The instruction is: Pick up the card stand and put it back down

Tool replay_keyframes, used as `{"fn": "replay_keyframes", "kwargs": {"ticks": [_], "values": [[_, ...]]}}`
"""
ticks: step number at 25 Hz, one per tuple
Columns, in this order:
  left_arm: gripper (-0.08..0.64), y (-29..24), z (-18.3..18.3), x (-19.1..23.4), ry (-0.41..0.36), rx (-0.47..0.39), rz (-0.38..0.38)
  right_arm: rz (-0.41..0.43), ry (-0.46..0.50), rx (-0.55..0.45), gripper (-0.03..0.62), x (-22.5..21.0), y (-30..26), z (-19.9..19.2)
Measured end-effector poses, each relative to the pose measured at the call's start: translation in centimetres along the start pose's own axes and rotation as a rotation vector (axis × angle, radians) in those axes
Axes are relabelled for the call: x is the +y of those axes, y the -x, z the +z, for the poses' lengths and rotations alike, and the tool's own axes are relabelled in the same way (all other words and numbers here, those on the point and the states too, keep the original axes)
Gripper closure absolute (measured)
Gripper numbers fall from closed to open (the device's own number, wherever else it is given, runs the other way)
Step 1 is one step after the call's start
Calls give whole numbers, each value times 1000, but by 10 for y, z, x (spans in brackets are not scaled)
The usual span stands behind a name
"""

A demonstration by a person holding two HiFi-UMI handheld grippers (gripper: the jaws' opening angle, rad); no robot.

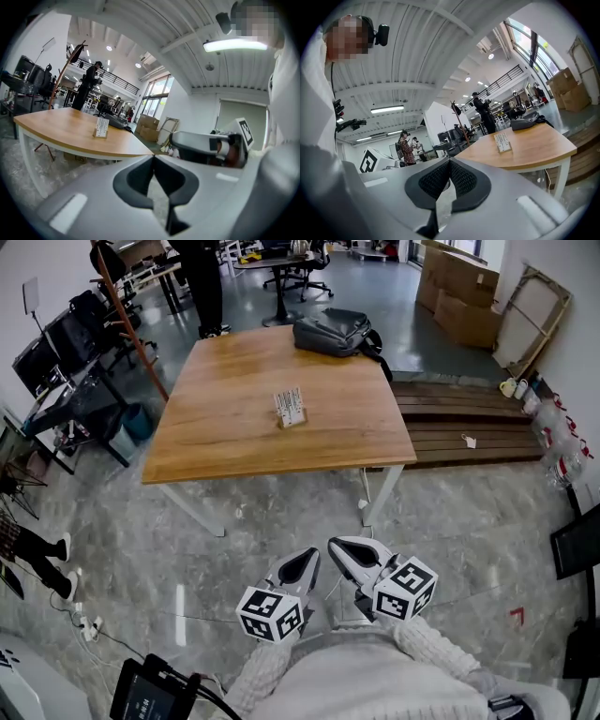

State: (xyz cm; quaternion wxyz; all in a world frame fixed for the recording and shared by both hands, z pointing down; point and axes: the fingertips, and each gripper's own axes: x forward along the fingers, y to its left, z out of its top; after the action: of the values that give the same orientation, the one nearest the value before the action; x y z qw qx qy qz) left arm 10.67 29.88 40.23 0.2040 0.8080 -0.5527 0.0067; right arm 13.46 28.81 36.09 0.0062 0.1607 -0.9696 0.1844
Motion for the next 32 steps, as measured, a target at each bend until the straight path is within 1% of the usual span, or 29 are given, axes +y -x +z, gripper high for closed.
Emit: {"fn": "replay_keyframes", "kwargs": {"ticks": [4, 7, 10, 16, 19, 22, 27, 32], "values": [[552, -29, 10, 32, 21, 20, -7, -6, -22, 13, 597, -27, -26, 4], [552, -61, 23, 57, 17, 23, -29, -10, -52, 4, 597, -58, -50, 11], [552, -88, 42, 85, 11, 21, -34, -22, -54, 6, 597, -89, -79, 21], [552, -135, 77, 156, 19, 56, -46, -32, -64, 9, 597, -138, -159, 51], [552, -156, 99, 193, 19, 62, -55, -51, -51, 20, 597, -162, -196, 64], [552, -178, 115, 228, 29, 65, -54, -75, -71, 28, 597, -190, -225, 69], [552, -206, 133, 278, 52, 61, -50, -92, -100, 55, 597, -224, -263, 71], [552, -227, 137, 302, 75, 80, -54, -116, -111, 64, 597, -245, -280, 77]]}}
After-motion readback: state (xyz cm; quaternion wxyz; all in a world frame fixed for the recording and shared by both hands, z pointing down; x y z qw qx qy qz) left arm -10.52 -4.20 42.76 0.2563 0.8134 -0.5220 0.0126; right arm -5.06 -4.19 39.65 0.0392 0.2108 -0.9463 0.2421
